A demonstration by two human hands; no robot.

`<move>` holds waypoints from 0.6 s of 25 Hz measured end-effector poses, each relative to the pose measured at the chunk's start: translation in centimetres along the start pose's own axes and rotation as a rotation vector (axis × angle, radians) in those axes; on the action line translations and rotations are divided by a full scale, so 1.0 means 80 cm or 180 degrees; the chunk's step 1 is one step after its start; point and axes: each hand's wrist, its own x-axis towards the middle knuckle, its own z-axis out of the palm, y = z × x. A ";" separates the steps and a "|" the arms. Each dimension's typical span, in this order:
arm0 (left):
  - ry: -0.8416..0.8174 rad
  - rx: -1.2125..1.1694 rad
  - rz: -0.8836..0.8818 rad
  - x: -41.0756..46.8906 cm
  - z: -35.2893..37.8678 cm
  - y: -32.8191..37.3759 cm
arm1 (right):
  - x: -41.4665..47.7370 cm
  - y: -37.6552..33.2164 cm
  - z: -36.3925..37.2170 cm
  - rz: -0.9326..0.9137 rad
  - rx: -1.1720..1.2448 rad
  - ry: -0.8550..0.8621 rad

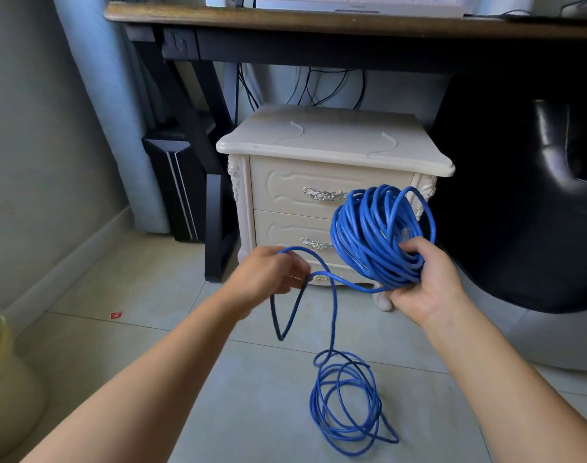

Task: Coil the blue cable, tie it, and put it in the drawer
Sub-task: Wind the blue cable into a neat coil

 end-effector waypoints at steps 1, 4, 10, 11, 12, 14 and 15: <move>0.0013 -0.0462 -0.0249 0.001 -0.006 0.003 | 0.001 -0.003 -0.002 -0.0054 -0.0136 -0.0010; 0.0009 -0.1449 -0.0534 0.006 -0.017 0.003 | 0.003 -0.006 -0.003 -0.0228 -0.1060 0.0132; 0.0009 -0.1738 -0.0457 0.011 -0.021 0.003 | 0.000 0.002 -0.003 -0.0553 -0.2368 -0.0002; -0.0024 -0.1772 -0.0406 0.010 -0.022 0.004 | -0.001 0.002 -0.002 -0.0617 -0.2571 -0.0060; -0.0103 -0.1833 -0.0347 0.008 -0.023 0.005 | -0.003 0.003 -0.001 -0.0684 -0.2783 -0.0142; -0.0270 -0.1933 -0.0207 0.005 -0.023 0.009 | -0.008 0.007 0.003 -0.0821 -0.3290 -0.0305; -0.0372 -0.1915 -0.0117 0.002 -0.022 0.012 | -0.011 0.012 0.005 -0.0900 -0.3573 -0.0346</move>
